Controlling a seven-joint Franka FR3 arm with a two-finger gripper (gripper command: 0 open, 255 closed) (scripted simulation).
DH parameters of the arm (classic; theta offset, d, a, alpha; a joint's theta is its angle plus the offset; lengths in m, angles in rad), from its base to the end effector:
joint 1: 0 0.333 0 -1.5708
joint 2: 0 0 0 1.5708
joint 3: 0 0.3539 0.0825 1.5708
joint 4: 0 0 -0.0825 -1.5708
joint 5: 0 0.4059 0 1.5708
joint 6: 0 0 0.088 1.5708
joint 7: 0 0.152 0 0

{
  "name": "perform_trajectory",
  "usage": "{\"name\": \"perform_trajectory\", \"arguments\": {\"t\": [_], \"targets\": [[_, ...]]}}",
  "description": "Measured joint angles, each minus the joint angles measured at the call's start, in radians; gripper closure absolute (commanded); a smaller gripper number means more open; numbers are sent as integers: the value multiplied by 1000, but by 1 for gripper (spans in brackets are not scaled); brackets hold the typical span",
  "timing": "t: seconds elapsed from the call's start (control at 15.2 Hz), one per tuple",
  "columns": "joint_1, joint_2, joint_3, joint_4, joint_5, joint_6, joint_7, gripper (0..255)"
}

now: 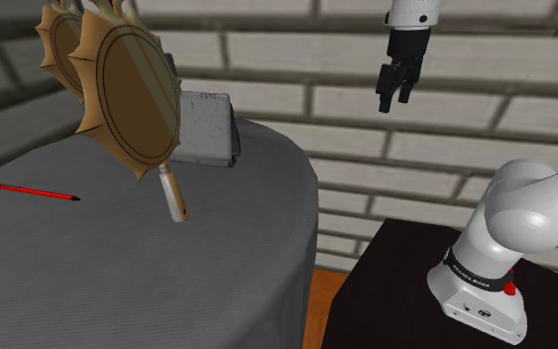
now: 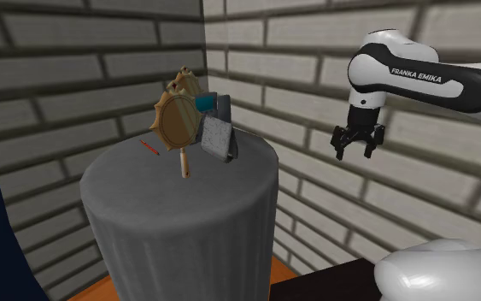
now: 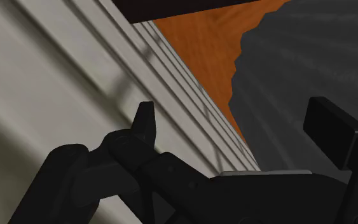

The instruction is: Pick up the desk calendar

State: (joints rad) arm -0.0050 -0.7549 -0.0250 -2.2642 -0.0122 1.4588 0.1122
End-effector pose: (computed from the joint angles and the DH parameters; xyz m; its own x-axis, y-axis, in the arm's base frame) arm 0.2977 -0.0134 0.5982 0.9895 -0.1355 -0.0509 -0.1356 -0.9908 0.0007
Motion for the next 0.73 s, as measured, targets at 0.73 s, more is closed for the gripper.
{"name": "perform_trajectory", "arguments": {"t": [0.73], "targets": [[90,235,83,199,78,78,-13,0]]}}
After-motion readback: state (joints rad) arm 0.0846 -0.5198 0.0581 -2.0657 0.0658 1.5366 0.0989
